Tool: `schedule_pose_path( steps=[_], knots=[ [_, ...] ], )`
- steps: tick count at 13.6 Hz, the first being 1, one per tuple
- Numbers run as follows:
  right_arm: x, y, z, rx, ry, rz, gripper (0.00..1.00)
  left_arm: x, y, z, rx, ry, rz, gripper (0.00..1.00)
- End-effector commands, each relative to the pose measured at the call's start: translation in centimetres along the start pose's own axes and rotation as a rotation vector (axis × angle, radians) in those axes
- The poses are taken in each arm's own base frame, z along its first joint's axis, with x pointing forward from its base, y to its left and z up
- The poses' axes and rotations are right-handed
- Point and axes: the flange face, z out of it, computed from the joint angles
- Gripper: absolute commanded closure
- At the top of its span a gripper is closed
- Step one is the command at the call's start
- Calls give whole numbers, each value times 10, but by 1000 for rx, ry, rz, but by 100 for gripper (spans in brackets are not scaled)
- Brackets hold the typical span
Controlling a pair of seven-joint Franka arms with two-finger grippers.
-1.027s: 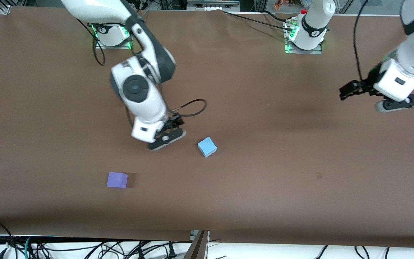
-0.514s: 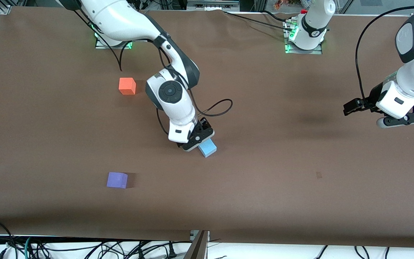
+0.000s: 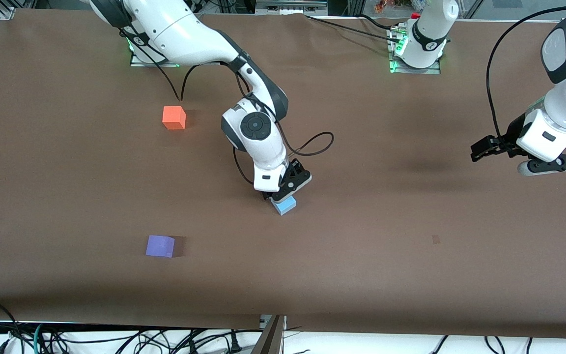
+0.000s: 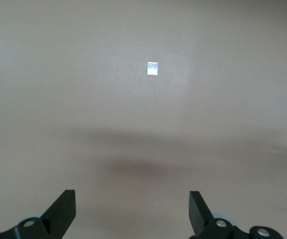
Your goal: Place blue block between orange and purple blocks
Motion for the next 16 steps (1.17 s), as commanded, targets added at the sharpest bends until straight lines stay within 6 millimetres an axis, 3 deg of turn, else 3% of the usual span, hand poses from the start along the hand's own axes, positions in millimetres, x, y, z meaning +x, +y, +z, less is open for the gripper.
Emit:
schedule_pose_path(
  steps=[1, 2, 3, 5, 7, 8, 10, 12, 16],
  knots=[
    [5, 3, 14, -9, 40, -24, 0, 2, 3, -6, 17, 15, 29, 0],
    [4, 4, 17, -13, 44, -30, 0, 4, 5, -10, 8, 32, 26, 0],
    [3, 4, 18, -14, 44, -31, 0, 9, 7, -27, -6, 64, 10, 0],
    [3, 4, 18, -14, 44, -31, 0, 10, 1, -78, -14, 95, 0, 0],
    [5, 5, 14, -14, 47, -31, 0, 1, -1, -145, -16, 120, 0, 0],
    [7, 4, 11, -14, 51, -30, 0, -4, 2, -158, -11, 113, 10, 0],
    [11, 5, 5, -13, 62, -26, 0, -12, 21, -145, 8, 39, 42, 0],
    [12, 5, 4, -13, 64, -26, 0, -15, 27, -144, 11, 29, 54, 0],
    [15, 11, -1, -16, 73, -27, 0, -15, 25, -145, 9, 28, 53, 0]
  ],
)
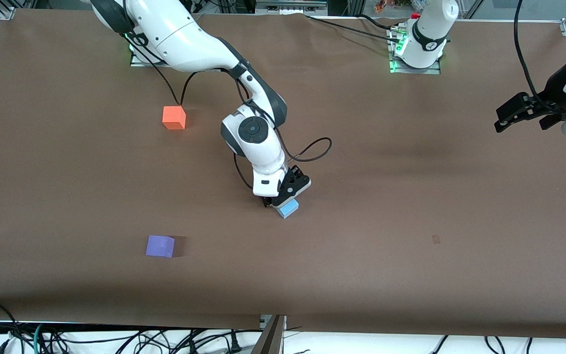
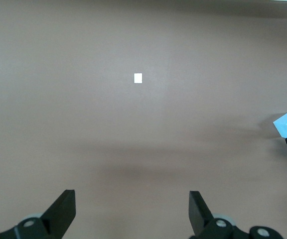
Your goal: Place blue block between orange and purple blocks
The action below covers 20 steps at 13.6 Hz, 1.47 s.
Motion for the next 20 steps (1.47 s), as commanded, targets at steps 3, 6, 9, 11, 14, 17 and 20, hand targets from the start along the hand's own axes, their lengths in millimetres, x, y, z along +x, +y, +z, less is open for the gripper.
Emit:
schedule_pose_path(
  steps=[3, 6, 9, 11, 14, 17, 20],
  knots=[
    [4, 2, 3, -3, 24, -18, 0, 2, -7, -4, 17, -3, -6, 0],
    [2, -1, 8, -6, 20, -43, 0, 1, -2, -4, 15, -3, 0, 0],
    [1, -1, 15, -5, 35, -45, 0, -1, -1, -4, 14, -8, 2, 0],
    [-2, -2, 22, -3, 39, -44, 0, -1, -3, -4, 15, -9, -4, 0],
    [-3, -3, 26, -13, 49, -65, 33, 0, -6, -3, 15, -11, -7, 0],
    [-1, -3, 20, -26, 47, -73, 76, 1, -7, -2, 15, -11, -10, 0],
    [5, 10, -11, -49, -36, -37, 78, 1, -8, -1, 15, -12, -10, 0]
  ],
)
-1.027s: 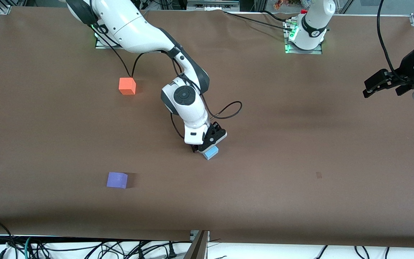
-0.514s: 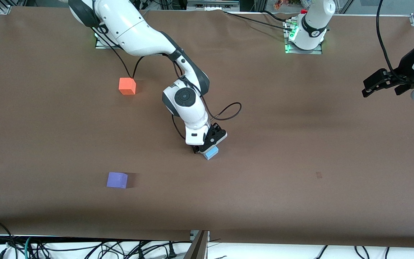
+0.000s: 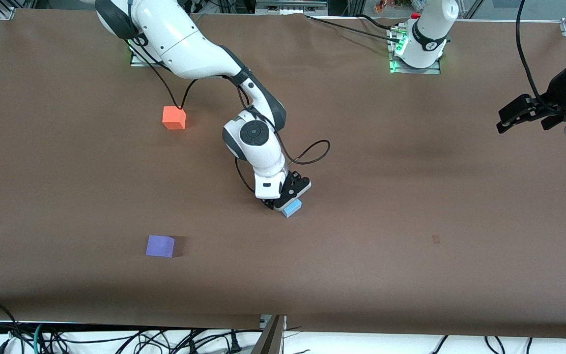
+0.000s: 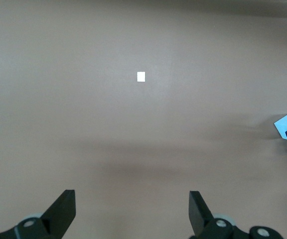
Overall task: Place blue block between orange and purple blocks
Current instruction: 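Carry the blue cube between the orange and purple cubes, lower it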
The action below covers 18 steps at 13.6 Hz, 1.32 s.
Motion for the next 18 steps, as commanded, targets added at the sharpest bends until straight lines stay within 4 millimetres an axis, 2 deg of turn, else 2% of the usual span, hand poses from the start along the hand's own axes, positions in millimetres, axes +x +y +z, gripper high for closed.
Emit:
schedule_pose_path(
  steps=[1, 2, 3, 5, 6, 9, 11, 14, 18],
  knots=[
    [14, 25, -55, -57, -77, 62, 78, 0, -2, -3, 13, -4, 0, 0],
    [19, 37, -81, -80, -89, 99, 78, 0, -2, -2, 14, -7, 0, 0],
    [18, 54, -98, -102, -122, 130, 78, 0, -2, -2, 14, -7, 0, 0],
    [12, 108, -129, -153, -180, 204, 78, 1, -4, -2, 15, -8, -3, 0],
    [4, 131, -136, -159, -213, 242, 78, 1, -3, -2, 14, -7, -1, 0],
    [-43, 193, -146, -188, -289, 415, 78, 1, -3, -2, 14, -7, -1, 0],
    [-71, 222, -151, -230, -309, 540, 78, 0, -3, -3, 14, -5, -1, 0],
    [-109, 250, -157, -264, -312, 666, 78, 1, -3, -2, 14, -7, -1, 0],
    [-172, 242, -141, -245, -243, 751, 78, 0, -3, -2, 14, -7, -3, 0]
  ],
)
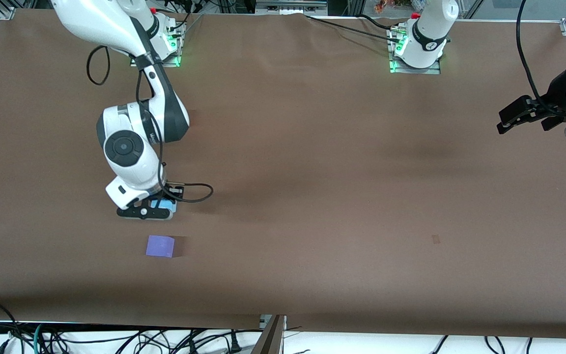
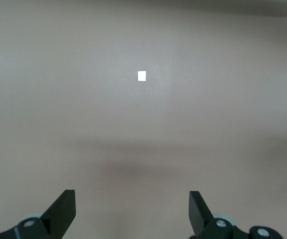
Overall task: Place blue block between orange and purple blocks
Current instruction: 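Carry the blue cube between the orange and purple cubes, lower it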
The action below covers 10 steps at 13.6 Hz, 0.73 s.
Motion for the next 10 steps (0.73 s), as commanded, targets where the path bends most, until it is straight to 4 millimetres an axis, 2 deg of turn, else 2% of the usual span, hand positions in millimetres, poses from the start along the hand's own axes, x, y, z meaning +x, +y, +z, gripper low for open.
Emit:
schedule_pose_path(
  steps=[1, 5, 7, 10],
  knots=[
    [-47, 16, 13, 47, 14, 70, 78, -1, -1, -4, 13, -2, 0, 0],
    [-83, 28, 36, 76, 46, 73, 78, -1, -1, -3, 13, -4, 0, 0],
    [-90, 30, 40, 84, 70, -32, 78, -3, -2, -2, 17, -20, 0, 0],
    [-99, 32, 45, 103, 112, -51, 78, -3, -3, -2, 18, -27, -1, 0]
  ],
)
